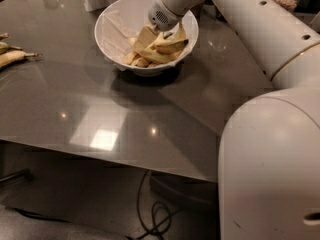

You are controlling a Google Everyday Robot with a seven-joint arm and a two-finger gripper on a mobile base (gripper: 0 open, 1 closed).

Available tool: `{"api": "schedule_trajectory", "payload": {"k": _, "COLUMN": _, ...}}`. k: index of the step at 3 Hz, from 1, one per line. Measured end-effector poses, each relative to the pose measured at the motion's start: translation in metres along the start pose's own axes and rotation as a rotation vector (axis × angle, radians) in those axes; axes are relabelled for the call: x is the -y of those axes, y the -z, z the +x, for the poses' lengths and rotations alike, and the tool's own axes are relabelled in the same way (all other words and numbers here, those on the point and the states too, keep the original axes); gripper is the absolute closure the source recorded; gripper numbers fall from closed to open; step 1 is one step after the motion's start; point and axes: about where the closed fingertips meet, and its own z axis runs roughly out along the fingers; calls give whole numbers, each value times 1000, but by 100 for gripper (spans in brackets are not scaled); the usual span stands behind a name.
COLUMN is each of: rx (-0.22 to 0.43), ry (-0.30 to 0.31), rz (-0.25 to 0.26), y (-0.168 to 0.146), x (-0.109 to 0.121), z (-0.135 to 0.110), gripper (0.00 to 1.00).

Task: Pick banana from white bowl

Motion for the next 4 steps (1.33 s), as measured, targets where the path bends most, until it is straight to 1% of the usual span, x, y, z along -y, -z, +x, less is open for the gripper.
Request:
{"api": "schedule_trajectory", "payload": {"k": 1, "rx": -22, "ry": -46, "rz": -15, "y": -4, "x": -1, "z": 7, "gripper": 57}}
{"api": "schedule_trajectory", "payload": {"k": 3, "rx": -63, "ry": -129, "rz": -55, "y": -13, "x": -10, "z": 24, "gripper": 56}}
{"api": "schedule_trajectory", "payload": {"k": 4, "rx": -63, "ry": -129, "rz": -55, "y": -11, "x": -10, "z": 23, "gripper": 60}}
